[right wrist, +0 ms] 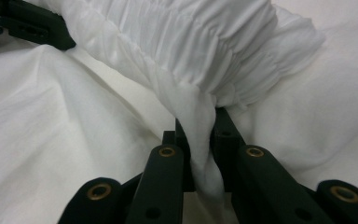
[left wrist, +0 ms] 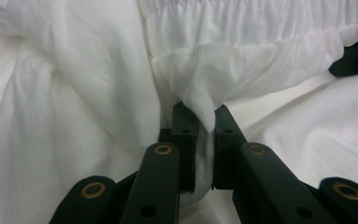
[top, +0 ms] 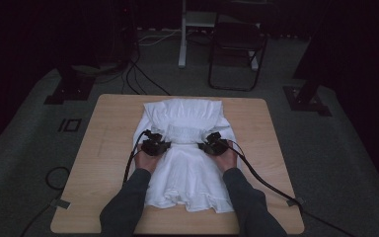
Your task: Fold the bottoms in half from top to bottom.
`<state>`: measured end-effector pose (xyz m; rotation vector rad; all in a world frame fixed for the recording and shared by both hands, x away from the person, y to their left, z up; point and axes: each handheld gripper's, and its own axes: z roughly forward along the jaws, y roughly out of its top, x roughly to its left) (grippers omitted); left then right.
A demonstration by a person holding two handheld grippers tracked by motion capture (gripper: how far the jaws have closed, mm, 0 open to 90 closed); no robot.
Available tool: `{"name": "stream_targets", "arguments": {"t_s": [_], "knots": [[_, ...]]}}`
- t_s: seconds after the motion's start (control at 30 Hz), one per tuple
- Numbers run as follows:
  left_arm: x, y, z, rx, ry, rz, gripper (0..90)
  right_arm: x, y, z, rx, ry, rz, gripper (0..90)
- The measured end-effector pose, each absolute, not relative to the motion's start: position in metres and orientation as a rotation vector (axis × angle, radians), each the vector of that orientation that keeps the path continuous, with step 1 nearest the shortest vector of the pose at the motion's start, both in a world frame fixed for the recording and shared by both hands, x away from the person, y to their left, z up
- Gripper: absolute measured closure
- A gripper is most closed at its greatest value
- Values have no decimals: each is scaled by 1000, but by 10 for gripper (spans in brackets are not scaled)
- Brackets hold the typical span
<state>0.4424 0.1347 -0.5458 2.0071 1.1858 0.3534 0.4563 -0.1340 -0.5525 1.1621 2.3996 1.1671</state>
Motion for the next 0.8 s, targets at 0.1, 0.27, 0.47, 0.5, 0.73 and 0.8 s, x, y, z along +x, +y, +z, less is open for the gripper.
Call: {"name": "stream_targets", "arguments": {"t_s": [0.1, 0.27, 0.47, 0.5, 0.73, 0.8], "knots": [[436, 138, -532, 1971, 1168, 337, 844, 451, -138, -538, 1116, 2377, 1202, 849], [420, 148, -497, 1837, 1083, 294, 846, 442, -149, -508, 1051, 2312, 1299, 849], [378, 146, -447, 1794, 921, 380, 847, 406, -166, -456, 864, 2196, 1437, 849], [374, 146, -448, 1810, 913, 391, 847, 401, -167, -454, 859, 2205, 1436, 849], [354, 146, -495, 1925, 962, 295, 842, 369, -163, -492, 863, 2341, 1322, 849], [351, 146, -513, 1968, 984, 264, 840, 363, -162, -509, 888, 2389, 1298, 849]]}}
